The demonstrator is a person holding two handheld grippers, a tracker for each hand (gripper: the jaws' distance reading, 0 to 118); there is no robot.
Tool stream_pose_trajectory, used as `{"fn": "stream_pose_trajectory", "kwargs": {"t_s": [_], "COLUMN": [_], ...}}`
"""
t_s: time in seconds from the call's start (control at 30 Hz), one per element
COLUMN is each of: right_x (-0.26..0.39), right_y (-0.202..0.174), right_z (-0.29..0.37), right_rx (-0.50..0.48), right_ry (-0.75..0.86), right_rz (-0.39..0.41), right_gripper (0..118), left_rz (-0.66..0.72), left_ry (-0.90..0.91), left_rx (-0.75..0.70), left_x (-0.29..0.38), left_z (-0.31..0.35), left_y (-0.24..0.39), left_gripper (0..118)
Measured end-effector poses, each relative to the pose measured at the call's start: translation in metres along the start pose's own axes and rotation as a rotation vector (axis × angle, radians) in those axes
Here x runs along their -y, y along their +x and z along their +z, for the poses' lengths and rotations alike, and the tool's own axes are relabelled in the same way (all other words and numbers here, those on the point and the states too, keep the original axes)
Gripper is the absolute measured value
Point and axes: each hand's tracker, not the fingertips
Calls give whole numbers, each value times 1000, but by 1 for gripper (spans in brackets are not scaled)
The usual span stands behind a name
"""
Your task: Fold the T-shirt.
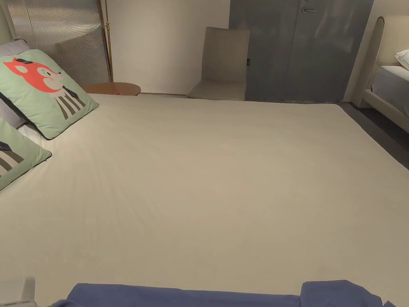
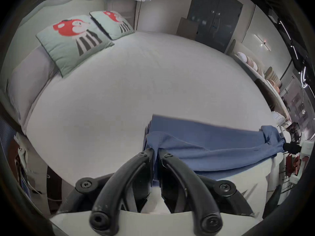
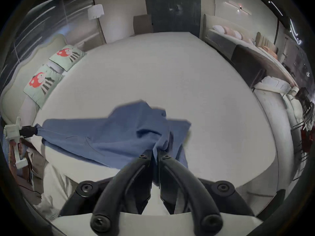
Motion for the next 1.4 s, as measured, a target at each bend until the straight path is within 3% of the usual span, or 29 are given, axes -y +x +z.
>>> {"fn": "stream_pose_trajectory", "kwargs": {"t_s": [0.37,0.4,0.43,0.5,0.53,0.63,0.73,0.77,0.8,0.87,0.9,0.93,1.03,1.17,1.3,1.33,1.37,1.4], "right_x": [26,25,24,21,18,8,-2,-3,-5,-7,-7,-8,-6,-4,-2,-2,-1,-1], "right_y": [4,-2,-5,-10,-13,-33,-61,-69,-79,-94,-102,-106,-124,-140,-151,-152,-153,-153], "right_z": [-34,-20,-14,-2,7,33,49,52,55,57,57,52,48,46,48,47,47,46], "right_rx": [52,58,75,97,92,86,179,192,193,151,138,125,122,77,64,60,61,63], "right_ry": [14,53,76,169,233,420,607,651,698,750,774,776,801,811,800,796,791,787], "right_rz": [-2,7,11,14,2,3,31,23,16,7,-6,-2,-1,27,49,54,55,54], "right_gripper": [8,25,50,93,96,96,96,95,86,51,25,12,1,0,0,0,0,0], "left_rz": [56,44,23,-9,-12,-22,-21,-22,-30,-58,-67,-66,-64,15,197,248,290,323], "left_ry": [-25,-7,24,93,155,306,454,481,512,570,579,583,561,490,347,301,253,210], "left_rx": [-12,-22,-56,-83,-79,-53,-10,4,27,59,56,47,155,282,448,507,575,606], "left_x": [28,29,28,26,24,15,6,4,2,0,-2,-4,-8,-10,-17,-18,-19,-19], "left_z": [-16,-12,-6,9,17,43,66,68,75,86,82,83,85,74,42,30,18,8], "left_y": [-5,-2,1,6,11,28,48,49,55,66,65,68,66,42,-15,-33,-52,-65], "left_gripper": [5,21,44,98,109,109,107,102,83,31,6,1,0,0,1,7,25,64]}}
